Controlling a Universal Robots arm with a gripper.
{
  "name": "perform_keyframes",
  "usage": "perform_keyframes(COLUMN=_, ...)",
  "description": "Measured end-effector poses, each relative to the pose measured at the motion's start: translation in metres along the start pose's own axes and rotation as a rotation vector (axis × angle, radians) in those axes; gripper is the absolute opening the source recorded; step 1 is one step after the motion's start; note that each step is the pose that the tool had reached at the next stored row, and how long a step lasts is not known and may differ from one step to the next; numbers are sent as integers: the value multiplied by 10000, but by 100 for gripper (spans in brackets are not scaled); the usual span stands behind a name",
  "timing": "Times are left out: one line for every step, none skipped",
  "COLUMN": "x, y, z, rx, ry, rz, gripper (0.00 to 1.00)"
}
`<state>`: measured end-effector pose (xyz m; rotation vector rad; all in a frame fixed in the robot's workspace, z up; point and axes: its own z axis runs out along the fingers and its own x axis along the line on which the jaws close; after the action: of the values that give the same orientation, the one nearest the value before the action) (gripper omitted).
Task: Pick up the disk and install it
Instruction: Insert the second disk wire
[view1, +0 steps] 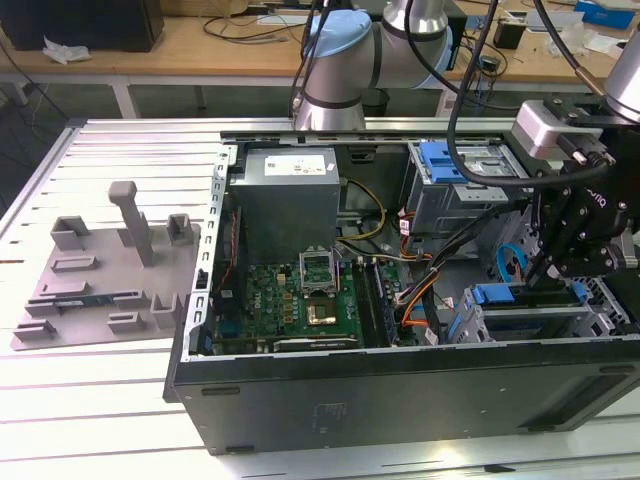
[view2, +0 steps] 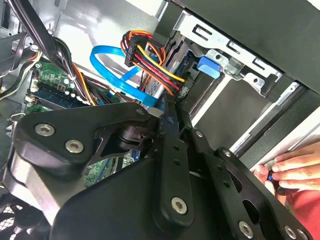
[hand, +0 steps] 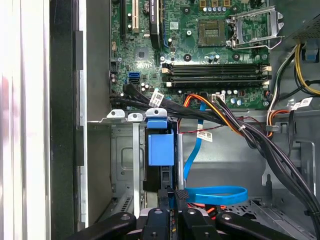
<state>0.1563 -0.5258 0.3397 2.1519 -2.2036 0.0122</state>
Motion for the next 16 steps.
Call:
perform_keyframes(x=0, y=0, z=7, rx=0, ry=-1, rz=0, gripper=16)
perform_keyframes(x=0, y=0, z=11, rx=-1, ry=-4, rz=0, gripper=16)
perform_keyframes(x=-1, y=-1, z=15, rx=-1, ry=-9, rz=0, gripper=16)
perform_keyframes(x=-1, y=-1, z=17, rx=-1, ry=-11, rz=0, gripper=16)
perform_keyframes(x=-1, y=-1, z=22, rx=0, ry=-24, rz=-1, gripper=16)
perform_keyframes(x=-1, y=-1, z=26, rx=1, ry=-37, rz=-3, gripper=16)
perform_keyframes(x=-2, y=-1, z=29, rx=1, ry=-47, rz=-3, gripper=16)
perform_keyframes(x=-2, y=-1, z=31, rx=2, ry=-50, rz=-4, gripper=16)
perform_keyframes(x=-1, y=-1, z=31, rx=2, ry=-50, rz=-4, gripper=16)
perform_keyframes(x=-2, y=-1, z=31, rx=2, ry=-50, rz=-3, gripper=16)
perform_keyframes(x=-2, y=-1, z=33, rx=1, ry=-54, rz=-3, gripper=16)
perform_keyframes(x=-4, y=-2, z=44, rx=0, ry=-79, rz=-5, gripper=17)
perform_keyframes(x=-2, y=-1, z=37, rx=0, ry=-63, rz=-4, gripper=29)
perform_keyframes(x=-2, y=-1, z=31, rx=1, ry=-56, rz=-4, gripper=36)
perform_keyframes(x=-1, y=-1, z=27, rx=1, ry=-54, rz=-3, gripper=36)
perform_keyframes(x=-1, y=-1, z=19, rx=1, ry=-51, rz=-3, gripper=36)
